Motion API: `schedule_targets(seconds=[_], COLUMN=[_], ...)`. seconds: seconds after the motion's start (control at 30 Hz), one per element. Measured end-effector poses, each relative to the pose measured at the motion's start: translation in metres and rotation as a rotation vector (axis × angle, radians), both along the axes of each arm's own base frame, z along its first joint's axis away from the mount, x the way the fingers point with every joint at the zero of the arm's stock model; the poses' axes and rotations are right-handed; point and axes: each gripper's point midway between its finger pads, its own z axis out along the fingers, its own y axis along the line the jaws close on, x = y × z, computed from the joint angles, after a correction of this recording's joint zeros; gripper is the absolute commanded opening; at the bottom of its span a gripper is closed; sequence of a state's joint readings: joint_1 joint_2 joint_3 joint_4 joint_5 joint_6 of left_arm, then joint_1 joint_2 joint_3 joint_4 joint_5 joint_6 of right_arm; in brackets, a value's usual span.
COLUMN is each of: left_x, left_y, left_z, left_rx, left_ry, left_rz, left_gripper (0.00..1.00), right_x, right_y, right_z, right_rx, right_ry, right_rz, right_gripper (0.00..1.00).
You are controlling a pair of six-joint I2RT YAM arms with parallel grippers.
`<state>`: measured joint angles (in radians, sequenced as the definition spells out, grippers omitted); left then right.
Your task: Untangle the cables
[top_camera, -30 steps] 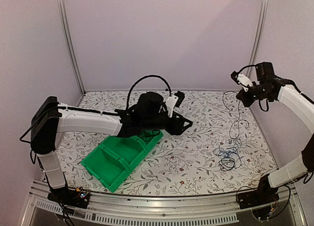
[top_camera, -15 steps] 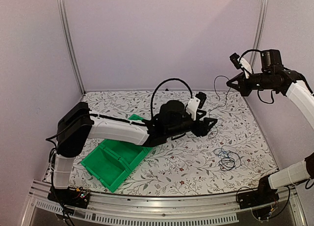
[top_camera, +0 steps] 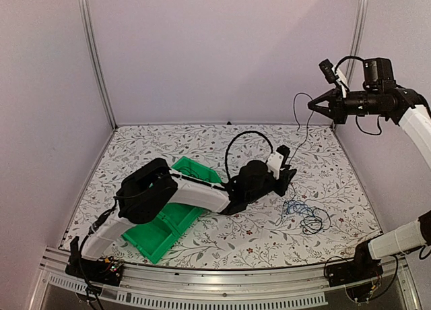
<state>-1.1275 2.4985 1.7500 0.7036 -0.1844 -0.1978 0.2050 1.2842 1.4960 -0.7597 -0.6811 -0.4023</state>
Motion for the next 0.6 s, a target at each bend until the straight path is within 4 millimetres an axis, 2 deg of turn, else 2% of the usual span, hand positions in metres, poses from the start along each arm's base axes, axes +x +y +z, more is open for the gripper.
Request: schedule_targets(seconds=[0.07, 0.27, 0.33, 0.4, 0.47, 0.6], left_x=[0.000, -0.009, -0.012, -0.017, -0.022, -0.034], left_y=[-0.007, -0.029, -0.034, -0.038, -0.042, -0.047], left_z=[-0.017, -0.056, -0.062, -0.066, -0.069, -0.079], left_rx=[0.005, 0.011, 0.018, 0.017, 0.014, 0.033], left_ry=[0.008, 0.054, 0.065, 0.080, 0.089, 0.105], left_rz=[-0.019, -0.102, -0.122, -0.142, -0.160, -0.185], left_gripper=[0.11, 0.08, 0.04, 0.01, 0.01, 0.03], right_x=[-0.004, -0.024, -0.032, -0.041, -0.054, -0.076], right_y=[0.002, 0.005, 0.005, 0.003, 0.000, -0.004], right_z=[0.009, 0.062, 0.091, 0.127, 0.165, 0.220], right_rx=[0.016, 0.070, 0.087, 0.107, 0.125, 0.152], right_ry=[-0.013, -0.135, -0.205, -0.297, -0.397, -0.555], right_rz=[0.019, 0.068, 0.074, 0.078, 0.080, 0.083], right_gripper=[0.00, 0.00, 0.00, 0.00, 0.00, 0.00])
